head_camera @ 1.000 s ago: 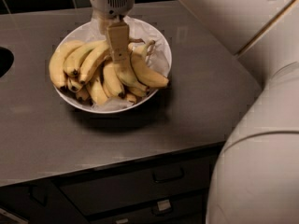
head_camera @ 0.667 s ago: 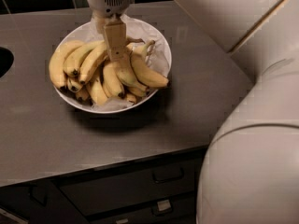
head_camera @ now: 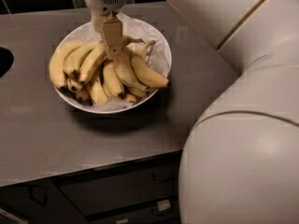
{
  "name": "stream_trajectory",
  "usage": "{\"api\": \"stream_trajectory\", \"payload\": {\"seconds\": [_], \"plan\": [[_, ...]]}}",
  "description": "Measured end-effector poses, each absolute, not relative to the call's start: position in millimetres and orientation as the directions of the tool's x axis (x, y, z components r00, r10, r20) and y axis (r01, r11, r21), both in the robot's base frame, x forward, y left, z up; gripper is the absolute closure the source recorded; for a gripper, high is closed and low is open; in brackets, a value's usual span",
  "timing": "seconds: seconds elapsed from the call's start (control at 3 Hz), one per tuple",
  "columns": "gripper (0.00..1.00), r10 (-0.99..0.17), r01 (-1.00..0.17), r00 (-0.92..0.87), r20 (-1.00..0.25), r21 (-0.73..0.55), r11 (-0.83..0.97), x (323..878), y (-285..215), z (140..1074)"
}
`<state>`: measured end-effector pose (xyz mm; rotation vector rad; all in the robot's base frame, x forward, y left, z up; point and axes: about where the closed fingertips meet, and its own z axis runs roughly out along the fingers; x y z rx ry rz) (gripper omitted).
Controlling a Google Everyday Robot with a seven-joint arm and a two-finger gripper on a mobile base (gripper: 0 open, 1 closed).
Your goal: Pick banana from white bowl
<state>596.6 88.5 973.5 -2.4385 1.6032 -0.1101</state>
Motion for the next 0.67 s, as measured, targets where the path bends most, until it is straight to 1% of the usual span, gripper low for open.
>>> {"api": "stream_trajectory", "payload": {"seconds": [0.67], "plan": [[0.41,-0.919,-0.908,0.390,-0.061,-0.194,-0.372,597.4,81.4,963.3]]}}
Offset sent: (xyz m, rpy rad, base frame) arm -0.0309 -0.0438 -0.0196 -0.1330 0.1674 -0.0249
